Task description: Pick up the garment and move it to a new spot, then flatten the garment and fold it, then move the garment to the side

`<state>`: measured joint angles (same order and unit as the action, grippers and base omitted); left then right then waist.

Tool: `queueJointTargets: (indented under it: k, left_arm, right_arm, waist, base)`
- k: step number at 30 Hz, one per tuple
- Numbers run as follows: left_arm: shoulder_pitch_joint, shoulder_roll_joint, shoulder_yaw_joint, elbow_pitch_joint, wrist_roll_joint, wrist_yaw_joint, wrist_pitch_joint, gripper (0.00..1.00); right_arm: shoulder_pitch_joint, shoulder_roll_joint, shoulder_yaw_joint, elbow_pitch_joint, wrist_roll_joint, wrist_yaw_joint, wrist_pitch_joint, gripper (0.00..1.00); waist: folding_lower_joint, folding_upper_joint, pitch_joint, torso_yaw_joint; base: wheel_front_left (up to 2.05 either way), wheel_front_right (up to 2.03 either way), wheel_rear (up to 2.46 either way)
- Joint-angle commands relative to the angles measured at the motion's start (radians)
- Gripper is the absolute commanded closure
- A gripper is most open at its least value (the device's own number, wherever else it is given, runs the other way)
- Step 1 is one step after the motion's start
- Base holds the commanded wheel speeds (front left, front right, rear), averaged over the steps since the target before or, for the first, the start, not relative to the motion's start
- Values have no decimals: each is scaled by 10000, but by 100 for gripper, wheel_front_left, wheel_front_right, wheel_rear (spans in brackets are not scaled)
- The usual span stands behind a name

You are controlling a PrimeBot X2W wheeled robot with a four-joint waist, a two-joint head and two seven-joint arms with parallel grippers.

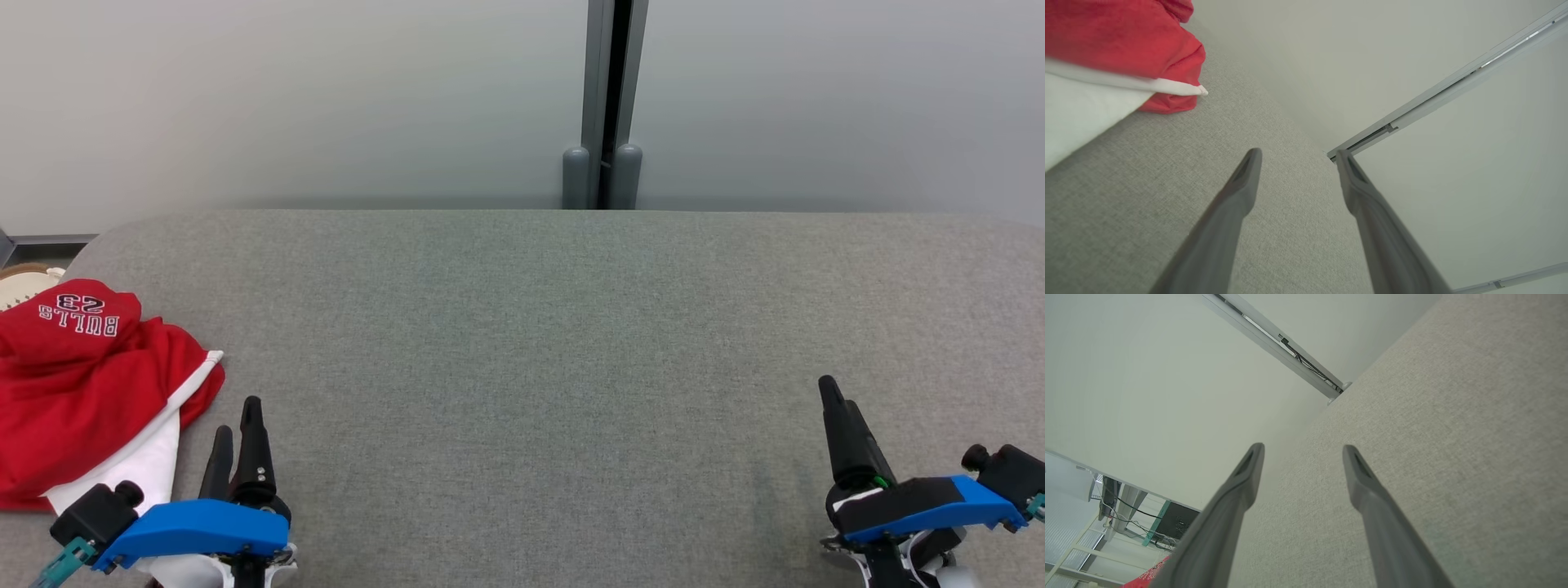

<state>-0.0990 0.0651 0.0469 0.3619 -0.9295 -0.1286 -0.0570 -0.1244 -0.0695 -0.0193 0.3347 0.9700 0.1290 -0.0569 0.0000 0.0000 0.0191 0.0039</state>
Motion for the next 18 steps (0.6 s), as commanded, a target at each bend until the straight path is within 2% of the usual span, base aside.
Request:
queueJointTargets:
  k: [1, 5, 11, 18]
  left_arm:
    - [-224, 82, -54, -54, 334, -13, -102, 0]
    - [-186, 105, -130, 37, 1102, 28, -233, 0]
    - [-89, 174, -276, 91, 2247, 363, -426, 0]
    - [-23, 218, -471, 310, 3158, 433, -638, 0]
  right_arm:
    - [-286, -31, 35, -84, -322, 16, -100, 0]
    - [-267, -3, 106, 37, -1137, 16, -233, 0]
    - [-241, 44, 129, 140, -2180, 18, -428, 0]
    - [-207, 90, 154, 313, -3270, 18, -641, 0]
  waist:
    - [0, 0, 5, -3]
    - [0, 0, 22, -1]
    - [0, 0, 16, 1]
    - [0, 0, 36, 1]
  base:
    - [0, 0, 0]
    - [0, 0, 0]
    - [0, 0, 0]
    - [0, 0, 0]
